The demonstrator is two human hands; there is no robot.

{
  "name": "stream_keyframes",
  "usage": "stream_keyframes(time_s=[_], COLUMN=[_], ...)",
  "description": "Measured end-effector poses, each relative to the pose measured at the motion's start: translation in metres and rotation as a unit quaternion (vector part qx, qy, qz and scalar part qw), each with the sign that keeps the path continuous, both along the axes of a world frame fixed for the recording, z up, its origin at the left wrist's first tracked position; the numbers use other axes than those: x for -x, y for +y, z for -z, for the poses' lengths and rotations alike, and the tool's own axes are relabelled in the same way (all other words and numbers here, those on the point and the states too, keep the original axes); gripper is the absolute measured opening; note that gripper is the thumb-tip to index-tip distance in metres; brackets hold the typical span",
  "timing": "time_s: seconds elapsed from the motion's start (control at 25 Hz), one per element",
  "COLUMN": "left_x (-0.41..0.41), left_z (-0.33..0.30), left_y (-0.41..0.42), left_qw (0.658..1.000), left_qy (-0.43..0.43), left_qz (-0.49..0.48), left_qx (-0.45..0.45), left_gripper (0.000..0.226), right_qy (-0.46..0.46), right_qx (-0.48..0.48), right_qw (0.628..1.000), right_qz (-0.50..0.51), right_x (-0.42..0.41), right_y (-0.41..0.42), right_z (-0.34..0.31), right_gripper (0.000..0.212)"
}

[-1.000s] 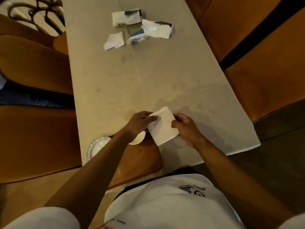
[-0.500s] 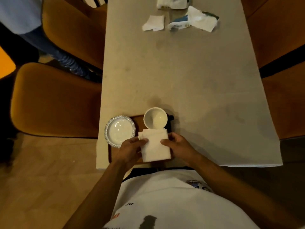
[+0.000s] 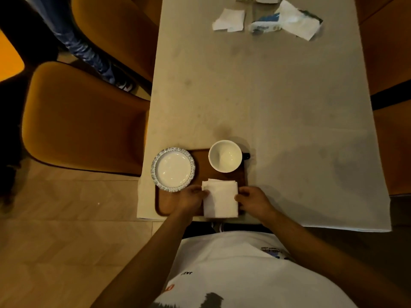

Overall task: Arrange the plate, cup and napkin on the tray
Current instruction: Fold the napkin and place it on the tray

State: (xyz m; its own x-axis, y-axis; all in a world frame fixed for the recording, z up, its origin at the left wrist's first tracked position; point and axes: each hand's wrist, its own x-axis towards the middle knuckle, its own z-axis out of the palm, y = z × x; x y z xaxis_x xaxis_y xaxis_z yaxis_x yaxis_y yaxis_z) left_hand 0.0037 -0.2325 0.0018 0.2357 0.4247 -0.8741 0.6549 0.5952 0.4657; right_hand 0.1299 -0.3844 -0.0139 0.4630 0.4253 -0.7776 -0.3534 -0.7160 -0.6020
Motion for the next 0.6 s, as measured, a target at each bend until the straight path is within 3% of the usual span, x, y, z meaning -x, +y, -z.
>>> stream_keyframes(time_s=[0.28, 0.6], left_x=[-0.013, -0.009], left_z=[0.012, 0.012], left_y=[0.009, 0.003], left_qw=[0.991, 0.969], left_qy=[0.023, 0.036], left_qz=[0.116, 0.185], left_qx=[-0.069, -0.158], left_gripper=[0.042, 0.037], right_qy=[-0.081, -0.221], right_qx=[0.035, 0.091], right_qw=[0.996, 0.967], right_qz=[-0.016, -0.089], right_x=[-0.010, -0.006], right_y=[0.002, 0.007], right_z=[0.010, 0.000], right_gripper=[0.037, 0.029])
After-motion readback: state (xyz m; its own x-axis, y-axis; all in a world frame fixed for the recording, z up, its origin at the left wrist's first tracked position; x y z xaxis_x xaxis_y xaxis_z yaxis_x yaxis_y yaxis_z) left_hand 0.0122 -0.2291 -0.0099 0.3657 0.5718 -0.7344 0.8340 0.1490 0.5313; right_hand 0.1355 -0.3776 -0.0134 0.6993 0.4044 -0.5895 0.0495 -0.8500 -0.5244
